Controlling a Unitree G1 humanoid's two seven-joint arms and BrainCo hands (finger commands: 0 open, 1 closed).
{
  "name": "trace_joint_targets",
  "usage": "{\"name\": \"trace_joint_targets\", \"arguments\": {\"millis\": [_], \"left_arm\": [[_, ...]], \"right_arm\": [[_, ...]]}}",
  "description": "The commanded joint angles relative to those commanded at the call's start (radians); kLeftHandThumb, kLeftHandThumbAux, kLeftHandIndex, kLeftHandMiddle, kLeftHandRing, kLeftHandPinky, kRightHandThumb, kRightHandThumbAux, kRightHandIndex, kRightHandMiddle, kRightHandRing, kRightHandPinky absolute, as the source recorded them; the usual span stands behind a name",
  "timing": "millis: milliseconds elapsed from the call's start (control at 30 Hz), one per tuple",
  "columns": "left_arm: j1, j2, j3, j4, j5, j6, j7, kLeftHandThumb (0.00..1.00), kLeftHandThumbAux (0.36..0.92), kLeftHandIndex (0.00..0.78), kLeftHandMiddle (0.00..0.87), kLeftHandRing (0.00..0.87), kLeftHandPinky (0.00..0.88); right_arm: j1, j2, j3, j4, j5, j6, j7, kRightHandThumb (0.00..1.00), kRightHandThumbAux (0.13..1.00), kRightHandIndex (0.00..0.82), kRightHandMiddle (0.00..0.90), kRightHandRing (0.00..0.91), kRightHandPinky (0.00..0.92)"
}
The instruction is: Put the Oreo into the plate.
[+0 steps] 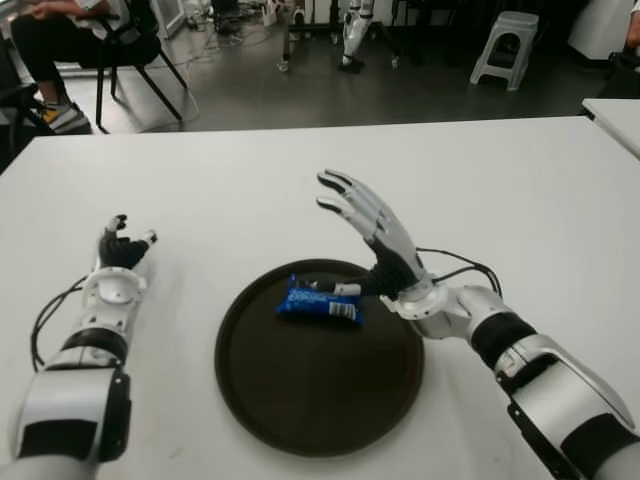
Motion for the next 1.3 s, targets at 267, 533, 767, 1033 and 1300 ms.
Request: {"name": "trace_joint_targets", "arguments": {"millis": [267,533,767,1033,1300], "left_arm": [[0.000,-0.003,0.019,-0.002,-0.021,-0.005,-0.012,0.425,0.617,0.000,0.105,0.120,0.111],[-0.001,-0.006,0.024,-0.003,-0.024,-0.008,-0.013,0.422,0.626,0.004,0.124,0.140,0.137],[0.001,-0.005,0.031,-0.004,-0.030,-0.014,-0.011,0.425,0.627,0.001,0.123,0.141,0.145],[-0.001,-0.005,0.051,-0.006,-0.050,-0.019,-0.015,0.386,0.611,0.000,0.131,0.168,0.178],[0.002,-0.004,0.087,-0.005,-0.084,-0.019,-0.015,0.340,0.596,0.011,0.127,0.141,0.123]], "right_arm": [[-0.078,-0.021,-0.014,0.131,0.062,0.063,0.023,0.146,0.509,0.000,0.000,0.000,0.000],[-0.102,-0.060,-0.081,0.216,0.183,0.167,0.143,0.137,0.483,0.000,0.000,0.000,0.000],[-0.068,-0.088,-0.246,0.267,0.405,0.310,0.480,0.111,0.461,0.000,0.000,0.000,0.000],[-0.077,-0.086,-0.393,0.264,0.584,0.487,0.736,0.103,0.424,0.000,0.000,0.000,0.000],[-0.039,-0.096,-0.526,0.270,0.721,0.648,0.904,0.077,0.461,0.000,0.000,0.000,0.015]]}}
